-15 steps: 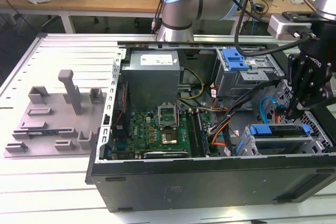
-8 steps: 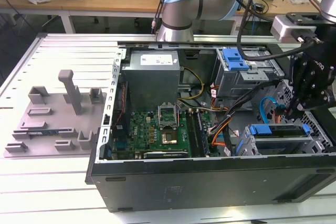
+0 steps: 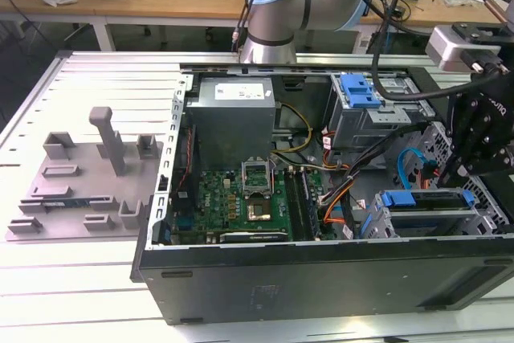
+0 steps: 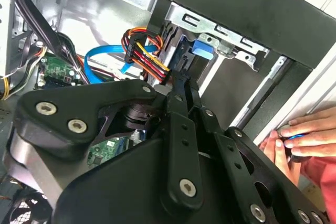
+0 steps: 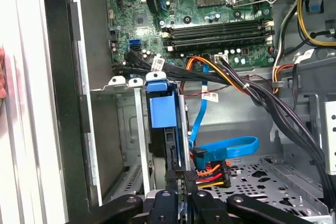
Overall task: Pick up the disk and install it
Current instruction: 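Insert the first disk wire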
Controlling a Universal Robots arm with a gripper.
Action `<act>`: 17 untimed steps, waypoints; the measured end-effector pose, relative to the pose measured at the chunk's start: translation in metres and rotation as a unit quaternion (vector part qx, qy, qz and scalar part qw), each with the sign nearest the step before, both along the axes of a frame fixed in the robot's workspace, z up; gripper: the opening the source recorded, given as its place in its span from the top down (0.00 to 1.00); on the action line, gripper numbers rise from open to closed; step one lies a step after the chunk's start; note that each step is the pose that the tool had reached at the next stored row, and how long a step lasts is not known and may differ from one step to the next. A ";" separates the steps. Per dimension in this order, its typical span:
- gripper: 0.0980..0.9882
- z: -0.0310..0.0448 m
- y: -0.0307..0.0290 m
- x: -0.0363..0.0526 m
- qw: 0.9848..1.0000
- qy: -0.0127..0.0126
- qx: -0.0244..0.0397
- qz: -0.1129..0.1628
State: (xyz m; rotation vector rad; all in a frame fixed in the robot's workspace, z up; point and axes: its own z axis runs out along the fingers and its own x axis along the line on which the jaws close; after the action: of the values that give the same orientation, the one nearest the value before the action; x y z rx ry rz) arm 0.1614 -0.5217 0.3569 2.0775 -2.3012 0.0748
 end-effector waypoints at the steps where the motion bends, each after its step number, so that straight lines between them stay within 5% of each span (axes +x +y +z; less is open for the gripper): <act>1: 0.93 -0.0001 0.0000 0.0003 1.000 0.000 0.001 0.001; 17: 0.93 0.0000 -0.0029 0.0026 1.000 0.000 0.003 0.018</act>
State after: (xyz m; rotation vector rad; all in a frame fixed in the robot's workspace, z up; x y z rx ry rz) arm 0.1640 -0.5246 0.3569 2.1213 -2.2683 0.0684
